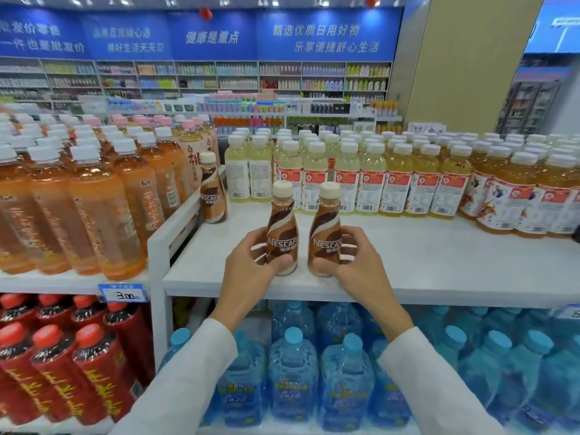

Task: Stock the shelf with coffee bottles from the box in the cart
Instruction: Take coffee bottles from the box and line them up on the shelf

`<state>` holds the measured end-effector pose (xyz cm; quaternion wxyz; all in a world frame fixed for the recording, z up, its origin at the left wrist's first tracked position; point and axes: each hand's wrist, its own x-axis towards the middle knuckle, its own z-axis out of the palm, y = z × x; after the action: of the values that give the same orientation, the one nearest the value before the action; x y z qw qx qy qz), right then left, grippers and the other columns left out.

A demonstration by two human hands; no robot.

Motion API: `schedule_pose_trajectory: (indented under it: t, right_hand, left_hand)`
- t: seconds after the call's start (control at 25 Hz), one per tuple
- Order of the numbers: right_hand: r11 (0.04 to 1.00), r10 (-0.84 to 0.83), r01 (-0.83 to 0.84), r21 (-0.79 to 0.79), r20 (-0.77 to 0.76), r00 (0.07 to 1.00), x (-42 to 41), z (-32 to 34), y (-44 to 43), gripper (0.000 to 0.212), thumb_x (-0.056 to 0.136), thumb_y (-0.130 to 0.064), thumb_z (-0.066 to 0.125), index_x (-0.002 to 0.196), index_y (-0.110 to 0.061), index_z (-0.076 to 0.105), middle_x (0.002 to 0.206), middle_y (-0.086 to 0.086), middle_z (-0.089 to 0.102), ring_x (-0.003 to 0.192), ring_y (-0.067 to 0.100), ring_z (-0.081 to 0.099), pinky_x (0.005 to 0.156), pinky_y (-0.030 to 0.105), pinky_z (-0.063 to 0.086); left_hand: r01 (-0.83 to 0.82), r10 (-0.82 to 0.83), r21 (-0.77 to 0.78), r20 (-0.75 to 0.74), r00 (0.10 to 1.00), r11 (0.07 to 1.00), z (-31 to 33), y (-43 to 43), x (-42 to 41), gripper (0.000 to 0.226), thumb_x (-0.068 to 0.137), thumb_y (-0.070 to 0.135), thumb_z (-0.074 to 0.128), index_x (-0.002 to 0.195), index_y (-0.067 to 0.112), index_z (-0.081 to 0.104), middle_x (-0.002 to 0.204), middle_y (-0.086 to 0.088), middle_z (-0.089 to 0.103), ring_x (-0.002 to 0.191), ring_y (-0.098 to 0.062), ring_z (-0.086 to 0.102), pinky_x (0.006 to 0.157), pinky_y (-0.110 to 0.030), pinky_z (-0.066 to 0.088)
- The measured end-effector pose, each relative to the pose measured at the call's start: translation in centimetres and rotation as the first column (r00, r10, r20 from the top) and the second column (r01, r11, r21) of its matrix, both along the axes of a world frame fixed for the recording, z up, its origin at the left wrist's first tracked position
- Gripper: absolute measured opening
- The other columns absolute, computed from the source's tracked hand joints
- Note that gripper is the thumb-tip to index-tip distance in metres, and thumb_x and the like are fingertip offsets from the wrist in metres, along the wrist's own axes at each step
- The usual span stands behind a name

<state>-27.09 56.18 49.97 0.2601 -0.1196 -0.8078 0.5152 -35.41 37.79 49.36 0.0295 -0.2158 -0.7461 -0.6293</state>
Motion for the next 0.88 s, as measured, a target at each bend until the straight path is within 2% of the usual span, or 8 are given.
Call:
schedule_pose_trajectory:
  t: [0.12,0.24,0.36,0.48,0.6,0.72,0.88]
  right_hand:
    - [1.0,-0.019,0.019,0.023,-0.008,1.0,-0.2,-0.4,-0.4,0.071,0.068,-0.028,0.093,0.124,-0.03,0.051,0.118,-0.015,0.062,0.106,0.004,0.062,0.088,0.022,0.052]
    - [1.0,-0.028,0.028,-0.013,-0.005,1.0,0.4,-0.8,-0.7,0.086,0.07,-0.04,0.091,0.142,-0.028,0.045,0.133,-0.013,0.057,0.116,0.008,0.057,0.096,0.028,0.051]
    - [0.998,-0.055,0.053,-0.041,-0.047,0.997,0.7,-0.9,-1.4,0.069,0.076,-0.03,0.089,0.135,-0.031,0.054,0.12,-0.018,0.064,0.106,-0.004,0.063,0.09,0.02,0.055]
    - [0.996,-0.074,0.07,-0.06,-0.066,0.995,0.2,-0.9,-2.5,0.058,0.073,-0.023,0.09,0.122,-0.033,0.06,0.106,-0.025,0.066,0.092,-0.015,0.064,0.077,0.01,0.054]
    - [0.997,-0.066,0.065,-0.037,-0.03,0.997,-1.4,-0.5,-3.3,0.057,0.073,-0.025,0.09,0.119,-0.03,0.058,0.106,-0.019,0.067,0.091,-0.006,0.066,0.079,0.013,0.053]
    - [0.998,-0.055,0.055,0.014,0.009,0.998,-4.8,0.3,-4.1,0.056,0.073,-0.027,0.089,0.118,-0.026,0.055,0.112,-0.009,0.069,0.098,0.01,0.068,0.087,0.026,0.054]
    - [1.0,-0.018,0.018,0.016,0.021,1.0,-10.3,1.3,-5.0,0.056,0.077,-0.024,0.087,0.121,-0.021,0.053,0.117,-0.004,0.067,0.103,0.015,0.064,0.089,0.028,0.048]
  left_hand:
    - [0.003,-0.003,-0.007,-0.009,1.0,1.0,-0.1,-0.1,0.4,0.062,0.08,0.02,0.085,0.133,0.033,0.055,0.106,0.033,0.059,0.097,0.012,0.059,0.075,-0.005,0.049]
    - [-0.032,0.03,-0.033,-0.044,0.999,0.999,-0.2,-0.1,0.7,0.064,0.078,0.029,0.086,0.133,0.036,0.055,0.11,0.029,0.061,0.101,0.011,0.058,0.088,-0.013,0.049]
    - [-0.092,0.091,-0.025,-0.057,0.994,0.995,-0.1,0.3,1.5,0.065,0.071,0.032,0.091,0.123,0.039,0.053,0.105,0.032,0.058,0.092,0.018,0.059,0.074,-0.002,0.046]
    - [-0.159,0.158,-0.008,-0.058,0.986,0.987,-0.3,0.6,1.6,0.062,0.071,0.03,0.091,0.121,0.035,0.055,0.109,0.022,0.061,0.094,0.005,0.064,0.072,0.0,0.046]
    - [-0.231,0.23,-0.026,-0.037,0.972,0.973,-0.3,0.4,0.2,0.067,0.072,0.029,0.091,0.13,0.027,0.058,0.122,0.011,0.053,0.103,-0.007,0.063,0.078,-0.008,0.048]
    - [-0.301,0.297,-0.129,-0.049,0.954,0.945,0.5,0.2,-2.7,0.066,0.075,0.032,0.088,0.133,0.025,0.059,0.124,0.005,0.06,0.112,-0.015,0.061,0.094,-0.025,0.05]
    - [-0.37,0.37,-0.119,-0.021,0.929,0.921,1.6,0.7,-6.8,0.056,0.08,0.022,0.084,0.13,0.021,0.059,0.127,0.0,0.066,0.119,-0.021,0.06,0.105,-0.039,0.047]
